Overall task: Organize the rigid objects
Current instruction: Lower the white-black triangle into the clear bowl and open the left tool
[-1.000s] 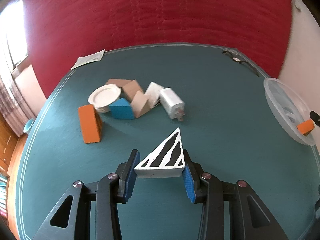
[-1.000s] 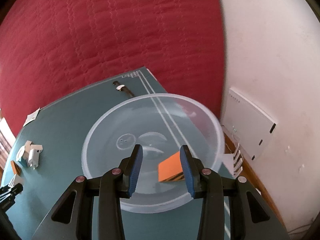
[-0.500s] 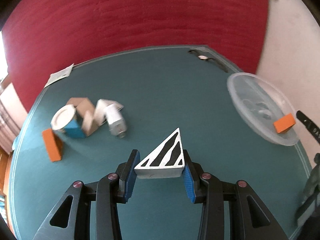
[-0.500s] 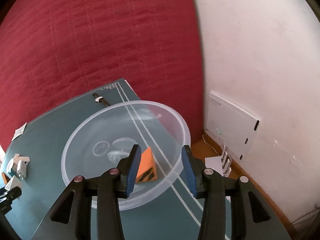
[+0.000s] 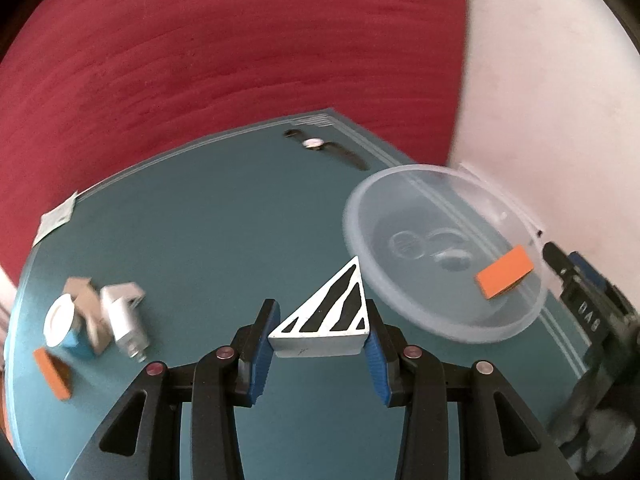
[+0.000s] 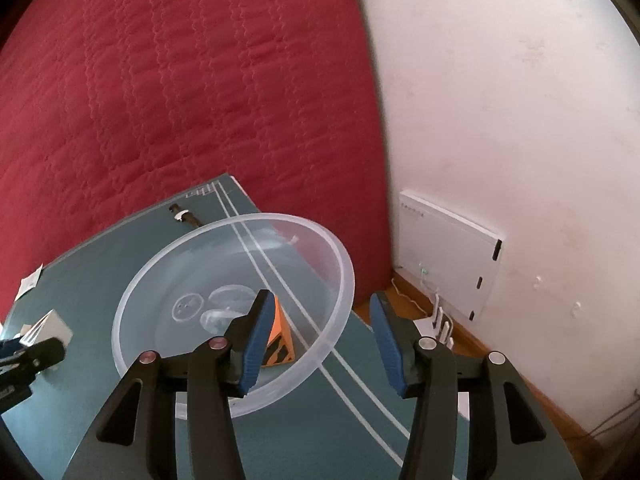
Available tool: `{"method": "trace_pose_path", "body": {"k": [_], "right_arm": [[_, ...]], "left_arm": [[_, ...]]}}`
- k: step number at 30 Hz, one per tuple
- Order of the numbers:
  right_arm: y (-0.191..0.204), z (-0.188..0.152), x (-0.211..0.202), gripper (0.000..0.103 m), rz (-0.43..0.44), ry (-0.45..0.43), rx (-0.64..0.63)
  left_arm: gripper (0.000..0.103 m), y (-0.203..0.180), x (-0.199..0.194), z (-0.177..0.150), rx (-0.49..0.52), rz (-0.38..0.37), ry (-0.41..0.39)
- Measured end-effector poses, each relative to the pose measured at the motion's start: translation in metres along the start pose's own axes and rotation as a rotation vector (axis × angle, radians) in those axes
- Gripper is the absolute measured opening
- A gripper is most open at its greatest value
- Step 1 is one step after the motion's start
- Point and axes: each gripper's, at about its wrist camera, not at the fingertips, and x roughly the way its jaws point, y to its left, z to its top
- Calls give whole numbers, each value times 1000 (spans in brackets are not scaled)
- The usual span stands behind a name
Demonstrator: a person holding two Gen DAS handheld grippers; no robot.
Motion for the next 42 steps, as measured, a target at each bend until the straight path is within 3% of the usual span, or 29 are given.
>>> {"method": "trace_pose_path", "body": {"k": [12, 20, 27, 32, 35, 42], "right_arm": [[-2, 0, 1, 52, -2, -1, 8], [-3, 1, 1, 52, -1, 3, 11], [-4, 0, 0, 52, 0, 10, 16], [-5, -1, 0, 52, -1, 13, 17], [-5, -1, -1, 53, -1, 14, 17], [-4, -1, 0, 56, -3, 19, 7]], "left_arm": [[43, -40, 24, 19, 57, -99, -7], [44, -42, 29, 19, 77, -127, -29], [58, -23, 36, 13, 17, -88, -3], [85, -17, 32, 8, -1, -49, -8], [93, -15, 29, 4, 3, -30, -11], [96, -7, 20, -6, 3, 0, -24]]}}
